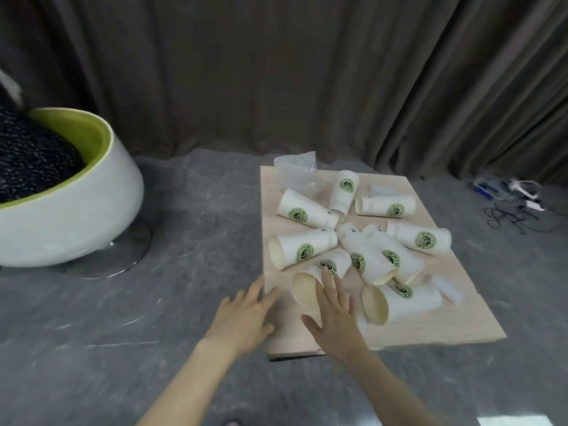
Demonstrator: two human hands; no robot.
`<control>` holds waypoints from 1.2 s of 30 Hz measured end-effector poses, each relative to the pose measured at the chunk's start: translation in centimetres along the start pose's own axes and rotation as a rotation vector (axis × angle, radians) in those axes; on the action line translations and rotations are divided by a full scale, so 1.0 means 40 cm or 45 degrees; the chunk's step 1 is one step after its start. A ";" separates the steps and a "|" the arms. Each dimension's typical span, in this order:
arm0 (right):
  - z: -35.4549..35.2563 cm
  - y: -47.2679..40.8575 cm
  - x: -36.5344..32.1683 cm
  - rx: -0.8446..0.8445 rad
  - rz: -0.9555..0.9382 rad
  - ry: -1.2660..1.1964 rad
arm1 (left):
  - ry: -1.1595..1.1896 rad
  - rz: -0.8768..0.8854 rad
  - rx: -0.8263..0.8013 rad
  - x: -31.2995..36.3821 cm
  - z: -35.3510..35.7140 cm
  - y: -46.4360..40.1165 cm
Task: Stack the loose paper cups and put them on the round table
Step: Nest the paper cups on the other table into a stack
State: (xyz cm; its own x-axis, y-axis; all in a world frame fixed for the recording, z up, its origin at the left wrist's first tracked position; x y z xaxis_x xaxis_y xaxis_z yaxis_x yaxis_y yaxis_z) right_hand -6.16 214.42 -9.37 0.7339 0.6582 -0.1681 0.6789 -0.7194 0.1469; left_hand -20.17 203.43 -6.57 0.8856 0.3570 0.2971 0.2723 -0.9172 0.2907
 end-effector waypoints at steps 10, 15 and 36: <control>-0.176 0.070 0.029 0.145 0.132 -1.103 | 0.364 0.351 0.316 0.107 -0.035 -0.085; -0.176 0.076 0.075 -0.045 0.355 -1.381 | 0.715 0.330 0.377 0.146 -0.058 -0.124; -0.029 0.036 0.390 0.097 0.069 0.266 | 0.616 0.234 0.253 0.161 0.012 -0.162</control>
State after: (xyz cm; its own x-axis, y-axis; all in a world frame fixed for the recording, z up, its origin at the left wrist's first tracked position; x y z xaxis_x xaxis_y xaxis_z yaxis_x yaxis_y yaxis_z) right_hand 6.29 223.90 -10.64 0.7636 0.6441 0.0450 0.6404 -0.7644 0.0748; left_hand -16.05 211.57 -6.98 0.6640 0.1856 0.7243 0.2369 -0.9710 0.0317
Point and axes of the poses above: each hand's wrist, its own y-axis away from the middle knuckle, its own z-axis out of the palm, x = y × z, the point moved 5 cm from there along -y, towards the middle knuckle, and after that the axes turned 6 degrees about x, right-handed, at the moved point
